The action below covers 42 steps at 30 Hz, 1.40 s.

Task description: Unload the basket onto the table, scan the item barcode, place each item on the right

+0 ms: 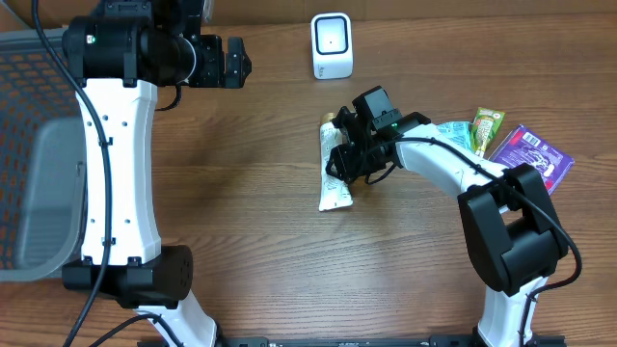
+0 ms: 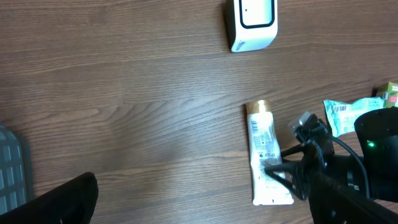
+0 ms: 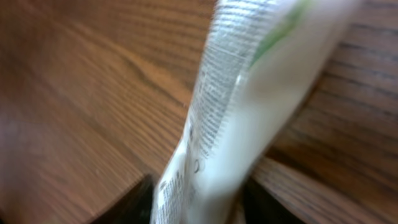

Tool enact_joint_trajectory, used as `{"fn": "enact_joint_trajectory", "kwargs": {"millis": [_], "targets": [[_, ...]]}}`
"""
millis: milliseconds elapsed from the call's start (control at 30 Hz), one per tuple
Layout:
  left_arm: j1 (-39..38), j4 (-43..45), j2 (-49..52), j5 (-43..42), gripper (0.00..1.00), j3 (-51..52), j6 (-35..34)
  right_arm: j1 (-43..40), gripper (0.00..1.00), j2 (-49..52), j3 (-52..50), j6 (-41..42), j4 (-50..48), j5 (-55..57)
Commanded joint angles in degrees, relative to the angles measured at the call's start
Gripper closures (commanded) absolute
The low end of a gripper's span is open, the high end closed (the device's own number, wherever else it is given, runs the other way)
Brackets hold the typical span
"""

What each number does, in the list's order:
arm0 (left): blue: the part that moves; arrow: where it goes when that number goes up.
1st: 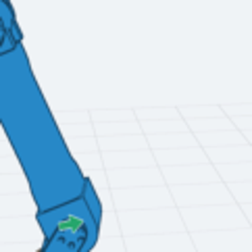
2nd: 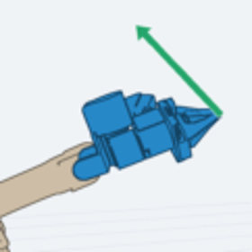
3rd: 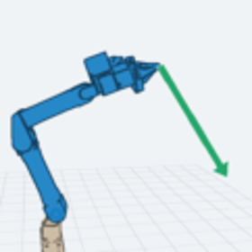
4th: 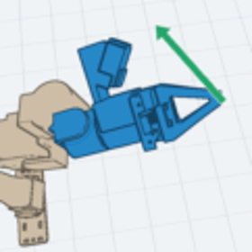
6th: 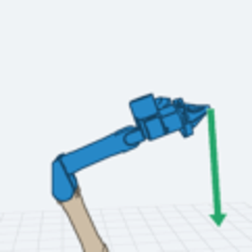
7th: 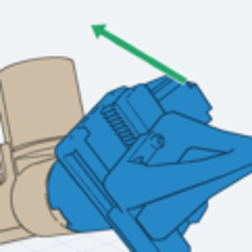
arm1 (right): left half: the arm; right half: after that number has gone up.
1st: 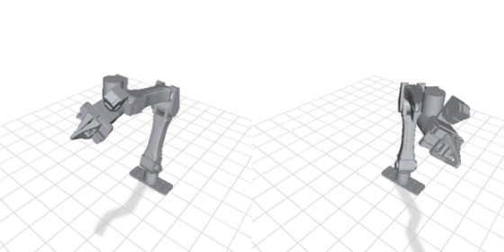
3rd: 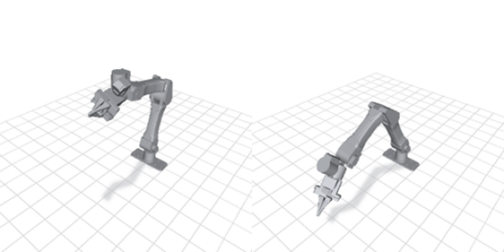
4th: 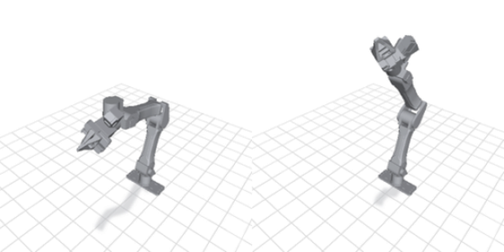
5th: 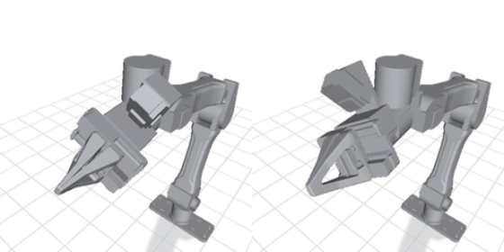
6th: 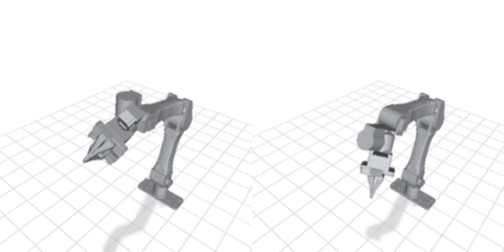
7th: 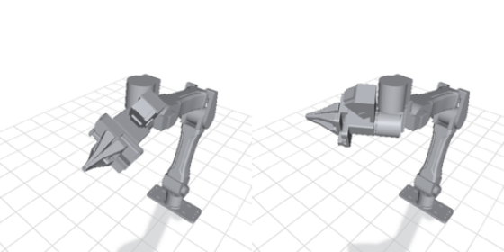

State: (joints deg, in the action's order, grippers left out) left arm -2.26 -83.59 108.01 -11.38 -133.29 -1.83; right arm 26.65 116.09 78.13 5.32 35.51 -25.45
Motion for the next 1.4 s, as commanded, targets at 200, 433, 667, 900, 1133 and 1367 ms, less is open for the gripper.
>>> {"fn": "enact_joint_trajectory", "kwargs": {"millis": [200,433,667,900,1133,1367], "targets": [[-0.39,-0.02,-0.26,-0.46,0.00,-0.90,-0.98,-1.57,0.46,-0.24,0.81,5.40,3.43,-1.92],[-0.39,-0.02,-0.26,-0.46,0.00,-0.90,-0.98,-1.64,0.38,-0.24,-4.94,8.48,-2.38,-6.45],[-0.39,0.00,-0.26,-0.44,0.00,-0.90,-0.98,-1.99,0.41,0.07,-5.44,14.27,-7.82,-6.62],[-0.39,0.00,-0.26,-0.46,0.00,-0.90,-0.98,-2.43,0.47,2.91,-5.44,16.39,-8.66,-8.41],[-0.39,0.00,-0.26,-0.46,0.00,-0.90,-0.98,-2.71,0.50,3.06,-5.44,21.57,-9.16,-8.52],[-0.39,0.00,-0.26,-0.46,0.00,-0.90,-0.96,-2.51,0.96,3.08,-5.42,23.89,-10.01,-8.33]]}}
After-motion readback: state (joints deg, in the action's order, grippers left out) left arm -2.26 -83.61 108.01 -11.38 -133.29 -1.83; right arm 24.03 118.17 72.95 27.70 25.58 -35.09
